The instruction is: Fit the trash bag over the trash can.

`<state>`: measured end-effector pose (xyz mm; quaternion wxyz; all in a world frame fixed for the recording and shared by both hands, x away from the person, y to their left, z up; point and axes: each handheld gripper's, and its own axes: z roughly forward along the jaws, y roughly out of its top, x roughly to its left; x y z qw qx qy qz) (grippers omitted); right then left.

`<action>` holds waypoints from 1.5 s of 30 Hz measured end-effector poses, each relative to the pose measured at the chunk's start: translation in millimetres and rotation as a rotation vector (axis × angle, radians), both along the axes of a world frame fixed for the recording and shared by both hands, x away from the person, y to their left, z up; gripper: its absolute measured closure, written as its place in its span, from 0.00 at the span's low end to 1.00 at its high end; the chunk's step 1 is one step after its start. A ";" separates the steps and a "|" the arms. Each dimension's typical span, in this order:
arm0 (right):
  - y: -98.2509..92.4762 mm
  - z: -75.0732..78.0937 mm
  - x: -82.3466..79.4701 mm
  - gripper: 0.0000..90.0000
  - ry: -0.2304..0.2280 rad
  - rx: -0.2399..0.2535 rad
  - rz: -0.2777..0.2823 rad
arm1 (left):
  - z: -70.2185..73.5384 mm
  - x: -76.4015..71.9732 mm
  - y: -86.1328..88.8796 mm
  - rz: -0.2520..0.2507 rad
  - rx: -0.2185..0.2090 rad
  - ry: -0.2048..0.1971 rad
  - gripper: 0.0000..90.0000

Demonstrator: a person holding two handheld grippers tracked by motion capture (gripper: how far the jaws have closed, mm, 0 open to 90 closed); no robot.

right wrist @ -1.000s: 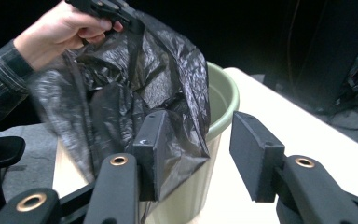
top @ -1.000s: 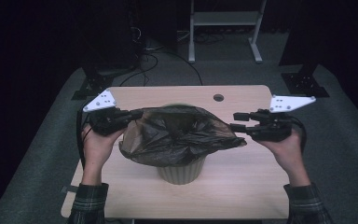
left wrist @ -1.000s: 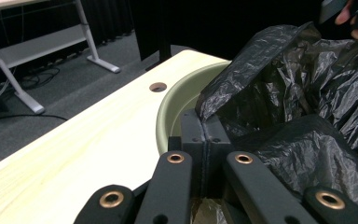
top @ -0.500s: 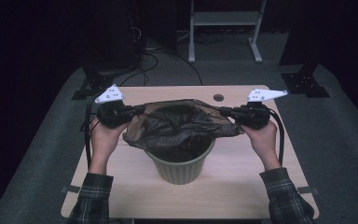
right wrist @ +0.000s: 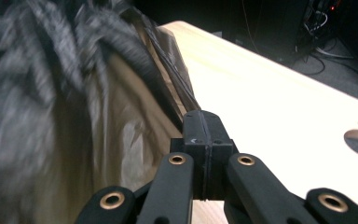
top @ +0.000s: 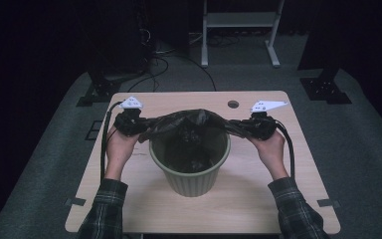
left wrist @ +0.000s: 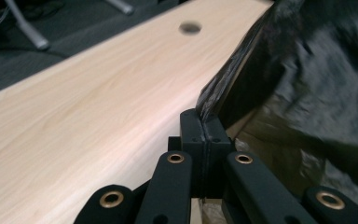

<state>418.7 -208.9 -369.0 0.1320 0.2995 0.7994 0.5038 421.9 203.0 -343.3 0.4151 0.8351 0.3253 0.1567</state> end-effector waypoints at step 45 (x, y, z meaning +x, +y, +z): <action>0.1 105.8 -6.9 0.51 -0.190 0.092 0.073 | -28.7 -9.5 16.3 -0.005 -0.010 0.056 1.00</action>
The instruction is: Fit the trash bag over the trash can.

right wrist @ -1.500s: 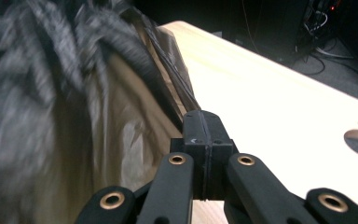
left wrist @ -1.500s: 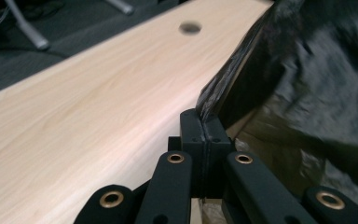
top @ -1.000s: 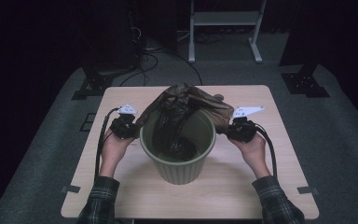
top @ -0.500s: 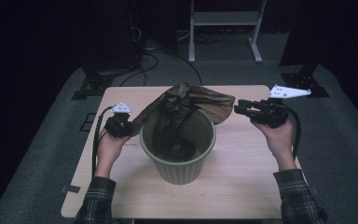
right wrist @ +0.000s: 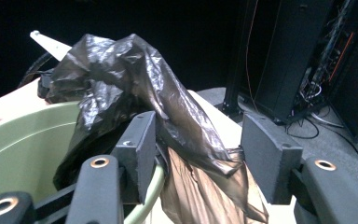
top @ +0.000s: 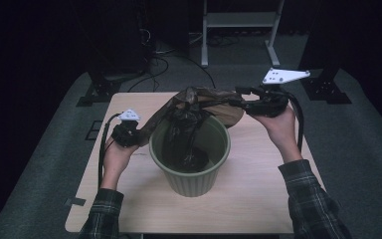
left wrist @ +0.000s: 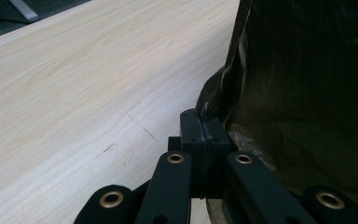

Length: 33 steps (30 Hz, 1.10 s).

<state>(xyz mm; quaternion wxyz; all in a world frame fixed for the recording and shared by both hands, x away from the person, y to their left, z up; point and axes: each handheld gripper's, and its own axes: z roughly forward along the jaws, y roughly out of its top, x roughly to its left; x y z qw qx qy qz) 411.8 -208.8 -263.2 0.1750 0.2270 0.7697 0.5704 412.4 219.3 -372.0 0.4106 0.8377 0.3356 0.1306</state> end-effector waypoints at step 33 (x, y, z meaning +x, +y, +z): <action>-6.9 -103.0 -128.6 1.00 0.166 -0.117 0.360 | 11.1 -27.6 12.8 0.001 -0.042 -0.034 1.00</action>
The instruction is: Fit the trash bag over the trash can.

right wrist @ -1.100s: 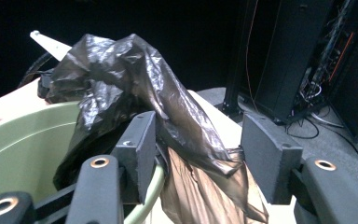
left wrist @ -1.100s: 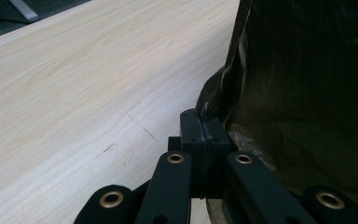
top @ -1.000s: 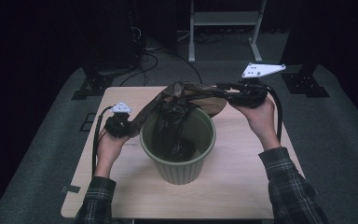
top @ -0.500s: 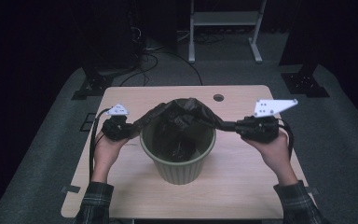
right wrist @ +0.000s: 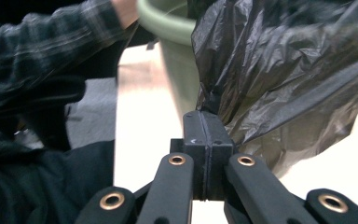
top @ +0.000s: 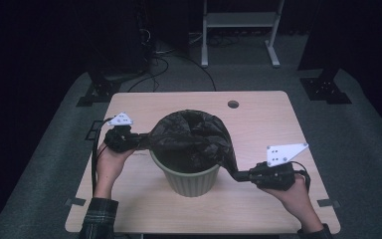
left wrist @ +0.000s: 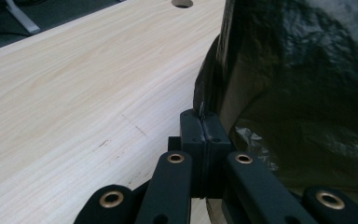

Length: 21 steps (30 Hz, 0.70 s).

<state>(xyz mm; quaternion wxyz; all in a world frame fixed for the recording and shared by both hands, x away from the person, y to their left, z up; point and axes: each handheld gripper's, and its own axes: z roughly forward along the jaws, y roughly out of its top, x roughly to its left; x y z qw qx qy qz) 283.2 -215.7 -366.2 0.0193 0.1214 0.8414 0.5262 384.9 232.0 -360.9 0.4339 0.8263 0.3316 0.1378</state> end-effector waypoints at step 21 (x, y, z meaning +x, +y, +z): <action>54.2 -55.8 -8.6 1.00 0.112 -0.196 0.157 | -9.1 0.6 11.7 0.033 0.009 0.028 1.00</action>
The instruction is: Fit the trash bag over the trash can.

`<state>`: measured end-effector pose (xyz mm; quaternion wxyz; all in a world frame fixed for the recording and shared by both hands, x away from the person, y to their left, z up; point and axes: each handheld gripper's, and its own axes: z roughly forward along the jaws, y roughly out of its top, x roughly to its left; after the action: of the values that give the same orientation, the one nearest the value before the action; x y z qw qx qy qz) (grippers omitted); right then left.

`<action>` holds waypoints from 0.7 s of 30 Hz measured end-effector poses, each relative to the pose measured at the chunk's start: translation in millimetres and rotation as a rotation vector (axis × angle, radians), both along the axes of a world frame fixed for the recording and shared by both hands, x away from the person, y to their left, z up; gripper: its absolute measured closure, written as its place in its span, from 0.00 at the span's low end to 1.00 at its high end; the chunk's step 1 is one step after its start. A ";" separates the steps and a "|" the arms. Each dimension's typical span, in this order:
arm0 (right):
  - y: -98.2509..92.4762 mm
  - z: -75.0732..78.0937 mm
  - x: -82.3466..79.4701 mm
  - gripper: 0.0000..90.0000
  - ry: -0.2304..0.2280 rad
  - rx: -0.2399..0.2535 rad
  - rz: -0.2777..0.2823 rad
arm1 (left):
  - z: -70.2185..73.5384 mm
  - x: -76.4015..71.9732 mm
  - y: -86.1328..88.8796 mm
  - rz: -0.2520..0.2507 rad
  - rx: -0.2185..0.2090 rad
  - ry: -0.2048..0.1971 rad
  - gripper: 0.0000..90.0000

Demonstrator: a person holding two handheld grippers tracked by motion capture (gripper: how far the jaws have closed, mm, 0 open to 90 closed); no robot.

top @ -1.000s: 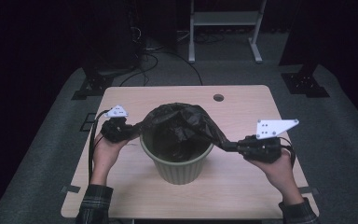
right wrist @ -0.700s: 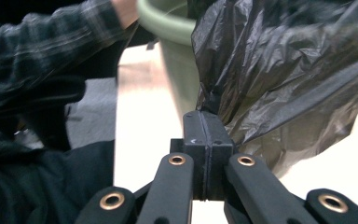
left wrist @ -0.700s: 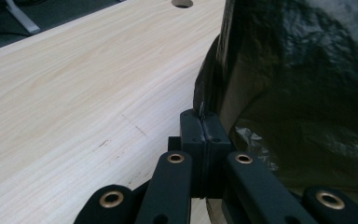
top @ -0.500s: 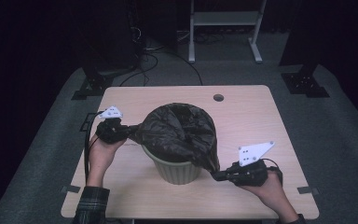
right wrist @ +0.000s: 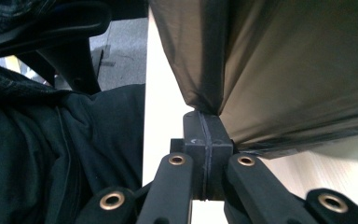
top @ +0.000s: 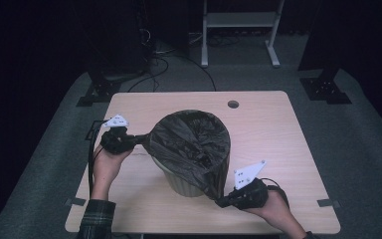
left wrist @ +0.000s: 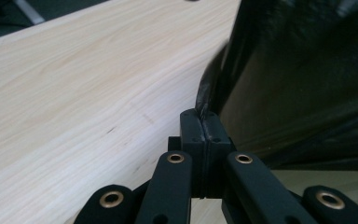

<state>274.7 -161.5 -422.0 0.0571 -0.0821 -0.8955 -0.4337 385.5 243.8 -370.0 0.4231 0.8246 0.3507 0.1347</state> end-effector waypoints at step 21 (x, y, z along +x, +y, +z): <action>-7.0 -30.5 22.4 1.00 0.020 -0.156 -0.121 | -49.5 19.8 -14.4 0.015 0.123 0.107 1.00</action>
<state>297.1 -168.5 -452.5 0.0332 -0.1447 -0.9193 -0.3646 405.3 229.4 -419.5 0.3510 0.8523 0.3703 0.1148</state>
